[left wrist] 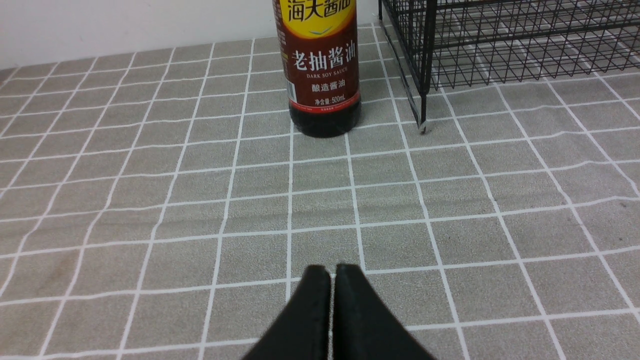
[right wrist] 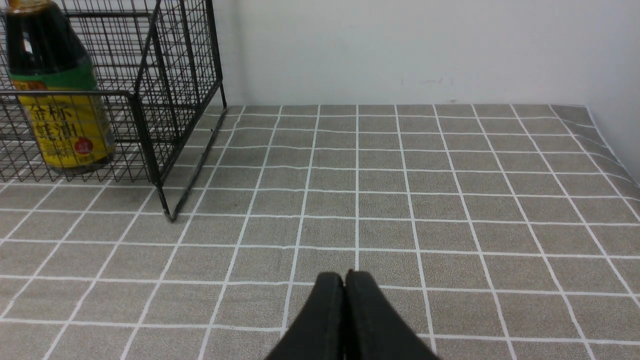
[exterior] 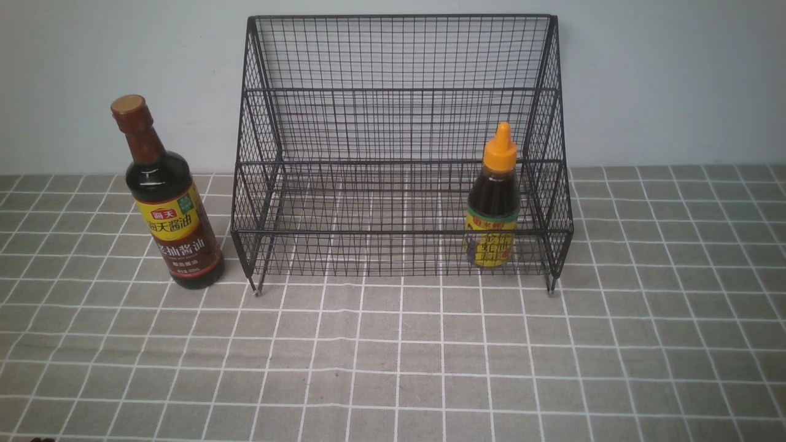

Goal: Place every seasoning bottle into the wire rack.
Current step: Use the left arm to grab the condiment bottle closest to it

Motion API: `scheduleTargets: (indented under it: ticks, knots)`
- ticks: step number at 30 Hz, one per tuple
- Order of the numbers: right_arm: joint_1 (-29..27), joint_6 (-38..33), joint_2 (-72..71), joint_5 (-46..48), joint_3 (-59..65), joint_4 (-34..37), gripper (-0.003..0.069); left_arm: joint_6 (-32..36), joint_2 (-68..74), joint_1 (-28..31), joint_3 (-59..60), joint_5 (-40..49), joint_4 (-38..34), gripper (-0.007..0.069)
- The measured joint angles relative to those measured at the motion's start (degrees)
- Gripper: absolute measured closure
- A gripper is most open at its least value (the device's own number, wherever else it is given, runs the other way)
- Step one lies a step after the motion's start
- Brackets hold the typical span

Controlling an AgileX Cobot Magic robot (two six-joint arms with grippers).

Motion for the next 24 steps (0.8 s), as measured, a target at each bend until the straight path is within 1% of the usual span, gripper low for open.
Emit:
scheduleTargets:
  ticks: [8,11,13,14,15,16,17,18,19,20,21,23,24]
  knots:
    - [0.0,0.0,0.0,0.0,0.0,0.0,0.0673,0.0,0.0,0.0,0.0,-0.3,0.3,0.0631]
    - [0.0,0.0,0.0,0.0,0.0,0.0,0.0673,-0.7,0.0,0.0,0.2,-3.2,-1.3,0.0631]
    - [0.0,0.0,0.0,0.0,0.0,0.0,0.0673,-1.8,0.0,0.0,0.3,-8.0,-4.5,0.0631]
    - [0.0,0.0,0.0,0.0,0.0,0.0,0.0673,-2.4,0.0,0.0,0.3,-13.0,-7.4,0.0631]
    - [0.0,0.0,0.0,0.0,0.0,0.0,0.0673,-2.6,0.0,0.0,0.3,-15.8,-8.9,0.0631]
    - [0.0,0.0,0.0,0.0,0.0,0.0,0.0673,-2.8,0.0,0.0,0.3,-16.6,-9.3,0.0631]
    - [0.0,0.0,0.0,0.0,0.0,0.0,0.0673,-3.0,0.0,0.0,0.3,-22.1,-11.6,0.0631]
    - [0.0,0.0,0.0,0.0,0.0,0.0,0.0673,-3.0,0.0,0.0,0.3,-23.1,-11.9,0.0631]
    - [0.0,0.0,0.0,0.0,0.0,0.0,0.0673,-3.1,0.0,0.0,0.3,-31.7,-14.2,0.0631]
    - [0.0,0.0,0.0,0.0,0.0,0.0,0.0673,-3.1,0.0,0.0,0.3,-36.6,-14.9,0.0631]
    - [0.0,0.0,0.0,0.0,0.0,0.0,0.0673,-3.1,0.0,0.0,0.3,-37.4,-15.0,0.0631]
    - [0.0,0.0,0.0,0.0,0.0,0.0,0.0673,-3.0,2.1,0.0,0.0,-44.5,-14.8,0.0631]
    - [0.0,0.0,0.0,0.0,0.0,0.0,0.0673,-3.0,2.5,0.0,-0.1,-44.7,-14.7,0.0631]
